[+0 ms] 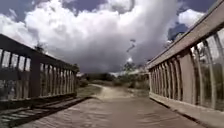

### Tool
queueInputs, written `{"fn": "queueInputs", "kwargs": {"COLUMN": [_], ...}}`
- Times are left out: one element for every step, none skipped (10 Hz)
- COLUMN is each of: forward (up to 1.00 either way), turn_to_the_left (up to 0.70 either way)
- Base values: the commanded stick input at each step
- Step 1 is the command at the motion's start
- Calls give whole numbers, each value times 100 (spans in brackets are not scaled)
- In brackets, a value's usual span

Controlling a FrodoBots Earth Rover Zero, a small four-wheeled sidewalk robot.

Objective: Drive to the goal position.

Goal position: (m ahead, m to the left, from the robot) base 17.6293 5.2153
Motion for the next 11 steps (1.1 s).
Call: {"fn": "queueInputs", "kwargs": {"forward": [85,85,85,85,85,85,85,85,85,85,85], "turn_to_the_left": [0,0,0,0,0,0,0,0,0,0,0]}}
